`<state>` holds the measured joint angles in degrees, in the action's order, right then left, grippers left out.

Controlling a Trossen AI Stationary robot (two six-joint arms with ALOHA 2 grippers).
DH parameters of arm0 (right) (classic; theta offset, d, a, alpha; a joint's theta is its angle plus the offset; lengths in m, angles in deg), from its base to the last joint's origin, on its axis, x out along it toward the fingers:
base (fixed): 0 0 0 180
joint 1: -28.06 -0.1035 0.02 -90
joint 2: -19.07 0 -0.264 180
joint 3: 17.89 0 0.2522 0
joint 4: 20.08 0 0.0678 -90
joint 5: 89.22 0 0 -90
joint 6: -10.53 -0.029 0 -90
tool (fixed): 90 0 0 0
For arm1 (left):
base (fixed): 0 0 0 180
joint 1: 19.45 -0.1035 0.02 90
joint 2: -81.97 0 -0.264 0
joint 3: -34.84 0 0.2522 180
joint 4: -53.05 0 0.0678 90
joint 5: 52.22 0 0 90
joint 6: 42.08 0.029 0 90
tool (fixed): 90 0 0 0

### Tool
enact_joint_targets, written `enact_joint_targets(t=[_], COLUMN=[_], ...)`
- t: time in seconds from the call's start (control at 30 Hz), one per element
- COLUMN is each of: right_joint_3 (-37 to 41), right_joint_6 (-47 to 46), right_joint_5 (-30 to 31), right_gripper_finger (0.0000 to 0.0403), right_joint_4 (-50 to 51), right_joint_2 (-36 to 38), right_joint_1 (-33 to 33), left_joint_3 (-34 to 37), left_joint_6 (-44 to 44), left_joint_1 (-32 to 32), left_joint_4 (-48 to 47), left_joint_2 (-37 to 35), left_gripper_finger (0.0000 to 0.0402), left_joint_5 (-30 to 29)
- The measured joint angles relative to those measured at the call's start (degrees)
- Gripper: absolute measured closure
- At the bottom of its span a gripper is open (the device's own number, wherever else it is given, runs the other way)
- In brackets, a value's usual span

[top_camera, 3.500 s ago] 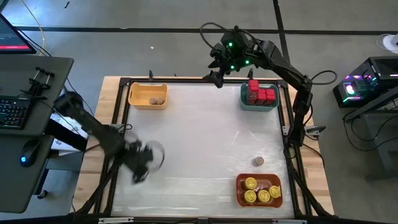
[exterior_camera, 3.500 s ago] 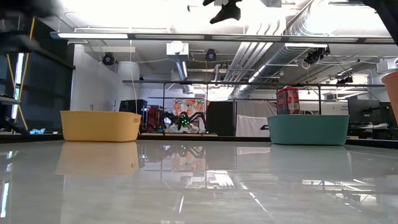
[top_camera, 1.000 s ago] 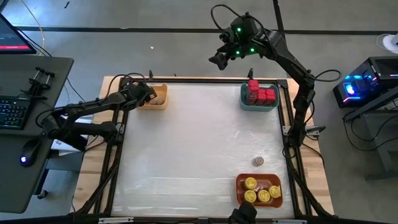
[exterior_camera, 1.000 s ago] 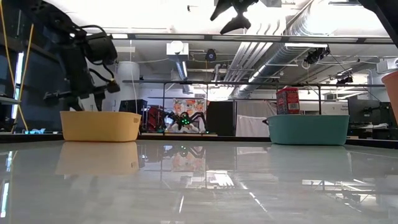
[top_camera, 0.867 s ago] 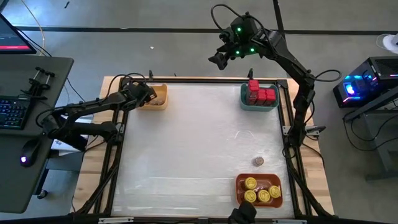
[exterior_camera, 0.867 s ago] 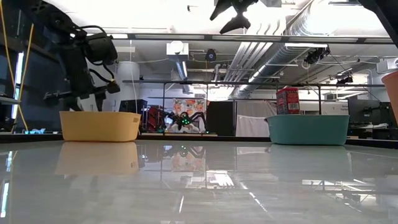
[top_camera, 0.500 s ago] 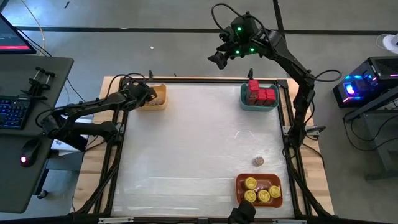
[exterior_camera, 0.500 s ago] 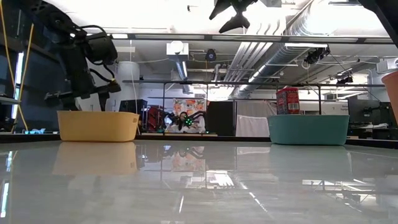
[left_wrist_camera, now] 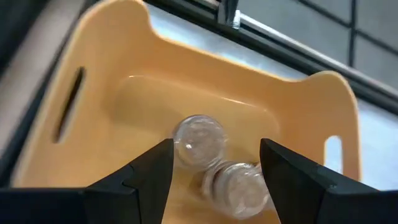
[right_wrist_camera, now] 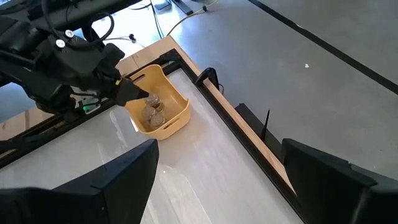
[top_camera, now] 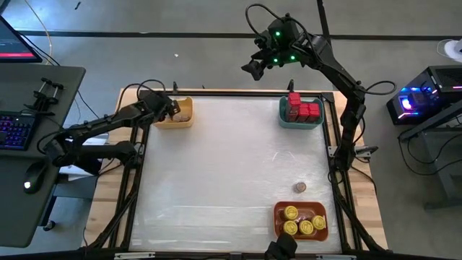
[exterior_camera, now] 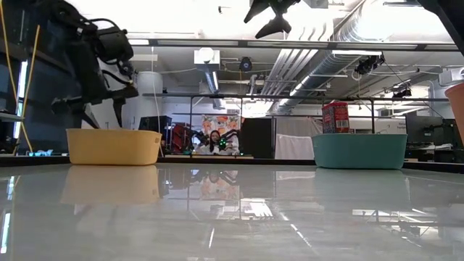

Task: Sort spices by type
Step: Put the bottom brown seasoning bottle into the yellow bin

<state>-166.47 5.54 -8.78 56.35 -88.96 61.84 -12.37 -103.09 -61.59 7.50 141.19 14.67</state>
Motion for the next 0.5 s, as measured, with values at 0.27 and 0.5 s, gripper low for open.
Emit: enact_joint_targets(t=[0.27,0.5], right_joint_3=[0.0,0.0], right_joint_6=[-0.1,-0.1], right_joint_5=[0.0,0.0], right_gripper_finger=[0.0066,0.0066], right_joint_4=[-0.8,-0.9], right_joint_2=[0.0,0.0], right_joint_1=[0.0,0.0], left_joint_3=[-8.4,-14.4], left_joint_6=[14.0,25.8], left_joint_1=[-3.2,-8.7], left_joint_4=[-2.1,-8.7], left_joint_2=[1.9,12.4], left_gripper_finger=[0.0232,0.0388], left_joint_5=[1.6,7.2])
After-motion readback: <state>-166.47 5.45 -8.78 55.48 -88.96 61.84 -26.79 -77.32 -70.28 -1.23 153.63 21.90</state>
